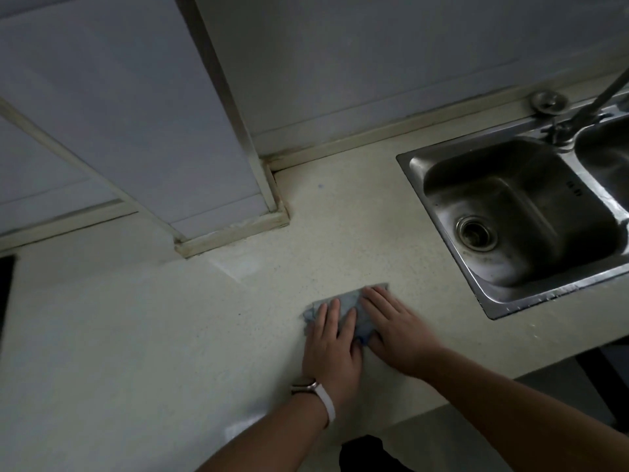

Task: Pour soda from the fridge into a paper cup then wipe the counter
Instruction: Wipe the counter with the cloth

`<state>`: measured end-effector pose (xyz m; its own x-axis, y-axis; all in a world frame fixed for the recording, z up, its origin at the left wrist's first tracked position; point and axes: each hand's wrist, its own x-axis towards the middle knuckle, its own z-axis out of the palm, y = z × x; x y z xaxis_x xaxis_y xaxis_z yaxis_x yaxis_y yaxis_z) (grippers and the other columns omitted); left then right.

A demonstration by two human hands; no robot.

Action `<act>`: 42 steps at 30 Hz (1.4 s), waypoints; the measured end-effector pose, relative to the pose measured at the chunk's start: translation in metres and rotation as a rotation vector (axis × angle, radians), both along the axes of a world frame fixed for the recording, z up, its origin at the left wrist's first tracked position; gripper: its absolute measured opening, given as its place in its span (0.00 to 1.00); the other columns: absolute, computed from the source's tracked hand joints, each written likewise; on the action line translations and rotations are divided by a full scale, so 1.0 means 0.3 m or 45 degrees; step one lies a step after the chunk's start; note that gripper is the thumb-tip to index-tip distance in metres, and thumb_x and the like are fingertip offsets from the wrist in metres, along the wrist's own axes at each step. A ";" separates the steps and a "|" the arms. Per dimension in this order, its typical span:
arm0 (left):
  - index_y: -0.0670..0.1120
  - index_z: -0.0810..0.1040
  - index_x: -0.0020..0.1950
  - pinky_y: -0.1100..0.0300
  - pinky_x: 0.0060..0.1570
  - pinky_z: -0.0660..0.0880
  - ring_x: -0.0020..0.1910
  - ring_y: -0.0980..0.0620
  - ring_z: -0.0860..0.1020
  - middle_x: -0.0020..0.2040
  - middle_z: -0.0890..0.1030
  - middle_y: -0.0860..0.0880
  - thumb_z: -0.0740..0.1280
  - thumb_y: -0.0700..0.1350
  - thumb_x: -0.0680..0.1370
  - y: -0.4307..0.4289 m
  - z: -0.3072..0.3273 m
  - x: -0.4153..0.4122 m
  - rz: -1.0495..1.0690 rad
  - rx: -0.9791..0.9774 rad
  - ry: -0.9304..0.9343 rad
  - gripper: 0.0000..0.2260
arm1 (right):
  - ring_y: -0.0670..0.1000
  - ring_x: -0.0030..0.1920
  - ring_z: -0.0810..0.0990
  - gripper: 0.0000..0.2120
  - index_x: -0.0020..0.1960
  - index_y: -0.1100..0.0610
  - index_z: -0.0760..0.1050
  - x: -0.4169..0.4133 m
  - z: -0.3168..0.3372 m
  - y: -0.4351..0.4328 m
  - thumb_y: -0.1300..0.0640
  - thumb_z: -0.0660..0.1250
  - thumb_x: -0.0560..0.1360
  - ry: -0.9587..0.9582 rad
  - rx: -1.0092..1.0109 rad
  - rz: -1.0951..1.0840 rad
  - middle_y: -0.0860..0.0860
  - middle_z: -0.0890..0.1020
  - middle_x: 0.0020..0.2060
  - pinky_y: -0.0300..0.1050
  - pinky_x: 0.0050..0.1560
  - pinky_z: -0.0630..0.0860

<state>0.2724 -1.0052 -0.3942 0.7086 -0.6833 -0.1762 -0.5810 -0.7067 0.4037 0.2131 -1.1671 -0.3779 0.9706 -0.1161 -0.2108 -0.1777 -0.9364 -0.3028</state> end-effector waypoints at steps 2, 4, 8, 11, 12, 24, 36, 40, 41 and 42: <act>0.49 0.69 0.73 0.40 0.69 0.66 0.75 0.39 0.64 0.76 0.67 0.42 0.55 0.53 0.78 -0.019 -0.005 0.069 0.003 0.008 0.003 0.24 | 0.46 0.75 0.40 0.33 0.80 0.55 0.48 0.072 0.010 -0.015 0.41 0.50 0.79 0.033 0.040 0.017 0.52 0.50 0.79 0.45 0.73 0.39; 0.48 0.70 0.73 0.39 0.69 0.66 0.74 0.38 0.64 0.76 0.67 0.42 0.57 0.52 0.79 -0.044 -0.006 0.151 -0.003 0.007 -0.015 0.23 | 0.45 0.75 0.38 0.33 0.80 0.55 0.46 0.147 0.021 -0.031 0.43 0.53 0.81 0.050 0.053 0.005 0.51 0.49 0.80 0.44 0.72 0.36; 0.50 0.61 0.78 0.44 0.76 0.53 0.79 0.42 0.52 0.80 0.55 0.45 0.59 0.50 0.82 -0.098 0.015 0.317 -0.008 0.060 0.051 0.24 | 0.51 0.79 0.43 0.33 0.80 0.57 0.47 0.299 0.023 -0.075 0.45 0.54 0.81 0.029 0.042 0.024 0.53 0.50 0.80 0.42 0.71 0.33; 0.51 0.56 0.79 0.48 0.77 0.48 0.79 0.46 0.46 0.81 0.50 0.48 0.56 0.51 0.83 -0.125 0.025 0.413 -0.026 0.098 0.058 0.25 | 0.53 0.79 0.44 0.33 0.80 0.58 0.48 0.392 0.014 -0.113 0.45 0.54 0.81 0.031 0.027 0.047 0.54 0.51 0.79 0.41 0.72 0.35; 0.52 0.54 0.80 0.47 0.77 0.47 0.79 0.47 0.44 0.81 0.49 0.49 0.55 0.52 0.83 -0.137 0.027 0.440 -0.024 0.112 0.075 0.25 | 0.53 0.79 0.44 0.33 0.80 0.59 0.48 0.419 0.013 -0.125 0.45 0.54 0.81 0.031 0.025 0.059 0.54 0.51 0.79 0.41 0.72 0.36; 0.48 0.67 0.75 0.51 0.69 0.65 0.73 0.47 0.63 0.75 0.67 0.49 0.60 0.55 0.80 -0.192 0.088 0.567 0.156 0.033 -0.020 0.24 | 0.55 0.74 0.60 0.28 0.72 0.57 0.65 0.589 0.056 -0.222 0.44 0.57 0.77 -0.062 0.104 0.032 0.55 0.66 0.73 0.51 0.74 0.58; 0.49 0.71 0.67 0.49 0.56 0.71 0.62 0.42 0.71 0.66 0.70 0.45 0.62 0.51 0.78 -0.230 0.160 0.606 0.347 0.340 0.087 0.18 | 0.55 0.59 0.71 0.20 0.68 0.58 0.66 0.557 0.105 -0.231 0.54 0.62 0.78 0.133 0.049 -0.188 0.56 0.71 0.62 0.48 0.61 0.70; 0.50 0.75 0.57 0.51 0.54 0.72 0.58 0.44 0.71 0.59 0.73 0.46 0.65 0.48 0.77 -0.195 0.183 0.556 0.393 0.241 0.097 0.10 | 0.52 0.56 0.70 0.16 0.63 0.56 0.69 0.502 0.116 -0.212 0.57 0.64 0.76 0.074 0.103 -0.224 0.53 0.70 0.59 0.46 0.59 0.72; 0.50 0.75 0.55 0.52 0.53 0.72 0.58 0.45 0.71 0.58 0.73 0.47 0.65 0.48 0.77 -0.179 0.187 0.539 0.409 0.199 0.100 0.08 | 0.52 0.56 0.70 0.14 0.61 0.55 0.69 0.485 0.119 -0.206 0.58 0.63 0.76 0.054 0.135 -0.223 0.52 0.71 0.58 0.46 0.58 0.72; 0.51 0.75 0.53 0.52 0.53 0.72 0.57 0.45 0.72 0.57 0.73 0.48 0.66 0.47 0.77 -0.160 0.191 0.521 0.422 0.152 0.112 0.06 | 0.51 0.54 0.70 0.11 0.58 0.54 0.70 0.468 0.125 -0.199 0.58 0.63 0.76 0.039 0.177 -0.225 0.51 0.72 0.56 0.46 0.57 0.72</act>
<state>0.4286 -1.0531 -0.3369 0.8669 -0.3896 -0.3111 -0.2788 -0.8961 0.3453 0.3536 -1.2268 -0.3404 0.9307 -0.2516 -0.2656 -0.3463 -0.8396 -0.4184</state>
